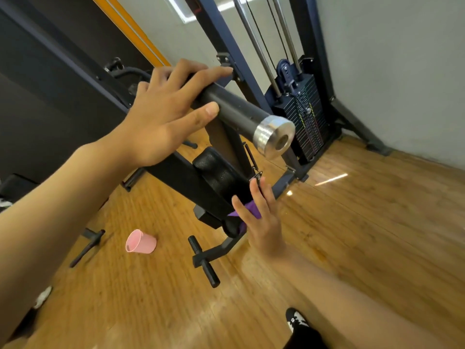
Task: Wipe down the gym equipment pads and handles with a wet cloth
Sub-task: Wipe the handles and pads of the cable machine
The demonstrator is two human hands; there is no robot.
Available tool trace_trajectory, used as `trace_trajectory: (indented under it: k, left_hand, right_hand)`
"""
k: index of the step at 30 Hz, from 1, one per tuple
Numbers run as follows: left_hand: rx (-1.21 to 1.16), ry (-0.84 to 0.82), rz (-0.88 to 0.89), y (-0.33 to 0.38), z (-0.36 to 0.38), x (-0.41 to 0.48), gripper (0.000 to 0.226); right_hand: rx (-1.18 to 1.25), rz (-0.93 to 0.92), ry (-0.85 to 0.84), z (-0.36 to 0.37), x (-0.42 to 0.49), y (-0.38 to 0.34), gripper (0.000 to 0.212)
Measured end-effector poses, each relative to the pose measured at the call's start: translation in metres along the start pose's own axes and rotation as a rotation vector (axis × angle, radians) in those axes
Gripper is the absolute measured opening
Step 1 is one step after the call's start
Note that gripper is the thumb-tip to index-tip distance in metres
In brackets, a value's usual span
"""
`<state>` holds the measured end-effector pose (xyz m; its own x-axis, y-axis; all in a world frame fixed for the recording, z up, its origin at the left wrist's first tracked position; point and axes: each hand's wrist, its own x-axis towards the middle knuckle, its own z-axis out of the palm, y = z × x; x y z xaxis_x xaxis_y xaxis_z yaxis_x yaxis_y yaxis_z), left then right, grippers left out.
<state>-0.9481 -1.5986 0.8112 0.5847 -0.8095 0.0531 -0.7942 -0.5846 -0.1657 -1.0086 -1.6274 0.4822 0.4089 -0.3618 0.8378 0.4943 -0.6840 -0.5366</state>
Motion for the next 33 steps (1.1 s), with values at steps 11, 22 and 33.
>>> trace_trajectory:
  k: [11,22,33]
  left_hand:
    - [0.058,0.004,0.038,-0.009,0.003,0.003,0.072]
    - [0.111,0.068,0.062,-0.018,0.009,0.009,0.074]
    - [0.147,0.089,0.073,-0.018,0.012,0.011,0.074]
  right_hand:
    - [0.009,-0.014,-0.179,-0.024,0.058,-0.024,0.036]
    - [0.079,0.076,-0.435,-0.027,0.078,-0.019,0.059]
    - [0.122,0.008,-0.396,-0.034,0.096,-0.019,0.048]
